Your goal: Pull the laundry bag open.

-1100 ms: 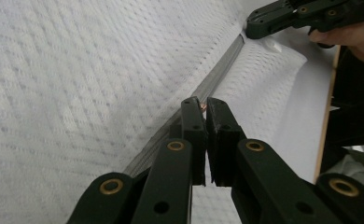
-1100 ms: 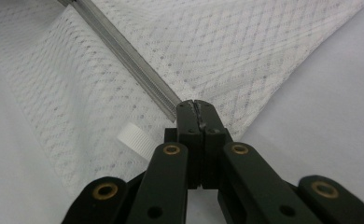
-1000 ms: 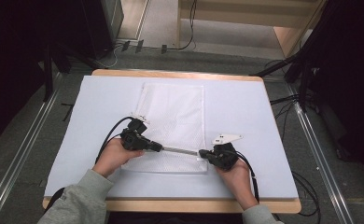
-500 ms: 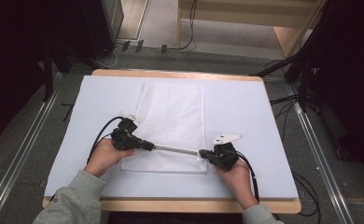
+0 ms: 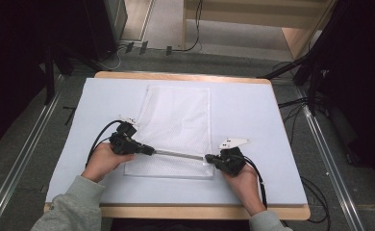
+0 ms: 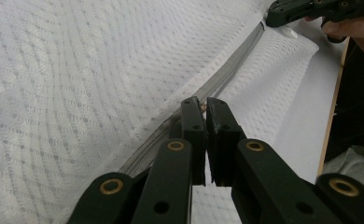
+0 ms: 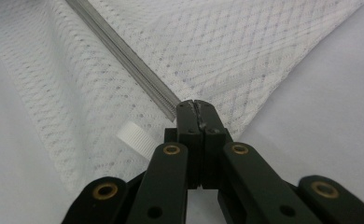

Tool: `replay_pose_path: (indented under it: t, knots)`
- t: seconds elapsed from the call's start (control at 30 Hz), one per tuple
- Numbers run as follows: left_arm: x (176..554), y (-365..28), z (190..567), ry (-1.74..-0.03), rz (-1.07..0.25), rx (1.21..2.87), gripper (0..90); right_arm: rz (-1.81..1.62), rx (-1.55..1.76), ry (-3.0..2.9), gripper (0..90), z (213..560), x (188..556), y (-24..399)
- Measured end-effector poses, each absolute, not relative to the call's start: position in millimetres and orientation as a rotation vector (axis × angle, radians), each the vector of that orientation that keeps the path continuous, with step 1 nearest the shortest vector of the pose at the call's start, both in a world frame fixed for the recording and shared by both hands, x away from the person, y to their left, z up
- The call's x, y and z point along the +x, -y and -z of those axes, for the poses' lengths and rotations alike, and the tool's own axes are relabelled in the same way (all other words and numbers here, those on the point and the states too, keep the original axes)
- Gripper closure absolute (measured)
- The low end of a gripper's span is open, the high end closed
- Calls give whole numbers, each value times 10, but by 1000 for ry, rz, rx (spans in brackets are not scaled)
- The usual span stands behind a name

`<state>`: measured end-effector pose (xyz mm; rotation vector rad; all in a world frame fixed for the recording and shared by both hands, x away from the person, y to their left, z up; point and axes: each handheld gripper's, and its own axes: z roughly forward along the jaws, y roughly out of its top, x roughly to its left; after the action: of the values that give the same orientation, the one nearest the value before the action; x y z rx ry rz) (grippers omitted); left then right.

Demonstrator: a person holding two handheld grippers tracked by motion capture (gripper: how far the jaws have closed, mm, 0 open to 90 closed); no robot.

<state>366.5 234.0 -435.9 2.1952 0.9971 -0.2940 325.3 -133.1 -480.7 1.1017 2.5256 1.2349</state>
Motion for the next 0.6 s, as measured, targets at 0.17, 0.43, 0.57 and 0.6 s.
replay_pose_path:
  t: [0.17, 0.43, 0.57, 0.6]
  knots:
    - [3663, -2375, 4359, -996, 297, 2194, 885, -1237, 1102, -2528, 900, 4808, 3256, 1333]
    - [3658, -2479, 4366, -1023, 290, 2198, 885, -1236, 1098, -2531, 900, 4807, 3258, 1334]
    - [3654, -2579, 4371, -1045, 287, 2183, 885, -1231, 1099, -2536, 900, 4803, 3261, 1334]
    - [3653, -2601, 4370, -1049, 284, 2183, 885, -1230, 1100, -2538, 900, 4802, 3262, 1333]
